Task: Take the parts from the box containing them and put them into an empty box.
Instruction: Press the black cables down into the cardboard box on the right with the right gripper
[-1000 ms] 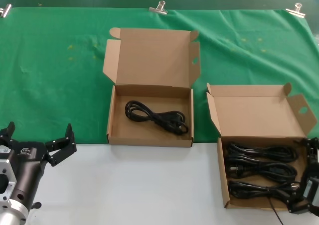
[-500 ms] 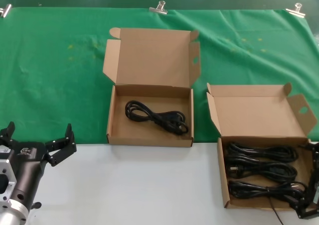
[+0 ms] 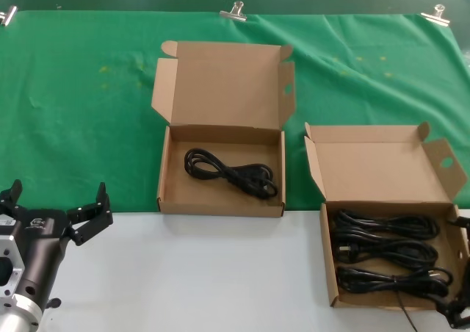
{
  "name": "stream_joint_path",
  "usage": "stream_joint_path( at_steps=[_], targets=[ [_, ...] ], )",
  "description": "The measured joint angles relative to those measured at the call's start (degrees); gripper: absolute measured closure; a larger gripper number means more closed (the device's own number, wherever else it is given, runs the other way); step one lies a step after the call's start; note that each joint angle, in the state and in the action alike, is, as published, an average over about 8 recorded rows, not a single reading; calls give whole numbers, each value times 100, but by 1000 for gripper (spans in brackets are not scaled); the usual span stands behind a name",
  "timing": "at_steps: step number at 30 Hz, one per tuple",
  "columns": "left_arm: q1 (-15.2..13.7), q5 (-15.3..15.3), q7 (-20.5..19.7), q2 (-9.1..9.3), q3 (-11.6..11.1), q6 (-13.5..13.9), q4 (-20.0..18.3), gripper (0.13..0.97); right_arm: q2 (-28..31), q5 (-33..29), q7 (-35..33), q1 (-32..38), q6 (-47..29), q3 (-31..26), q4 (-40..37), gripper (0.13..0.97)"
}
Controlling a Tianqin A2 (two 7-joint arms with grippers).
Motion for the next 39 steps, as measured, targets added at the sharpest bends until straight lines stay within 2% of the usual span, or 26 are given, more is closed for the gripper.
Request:
stream_joint_path(
  at_steps=[9, 18, 26, 31, 36, 39],
  targets=[
    [0, 0, 0, 0, 0, 0, 0, 132, -118, 0, -115, 65, -27, 0, -152, 129],
    [0, 0, 0, 0, 0, 0, 0, 132, -208, 0, -165, 45, -103, 0, -306, 164],
    [0, 0, 0, 0, 0, 0, 0, 132, -265, -110, -73, 73, -237, 0, -453, 265],
    [0, 0, 0, 0, 0, 0, 0, 132, -321, -806, 620, 151, -628, 0, -635, 349],
    [0, 0, 0, 0, 0, 0, 0, 132, -389, -2069, 1888, 284, -1291, 0, -877, 432],
    [0, 0, 0, 0, 0, 0, 0, 132, -414, -2898, 2718, 364, -1679, 0, -976, 512]
  ],
)
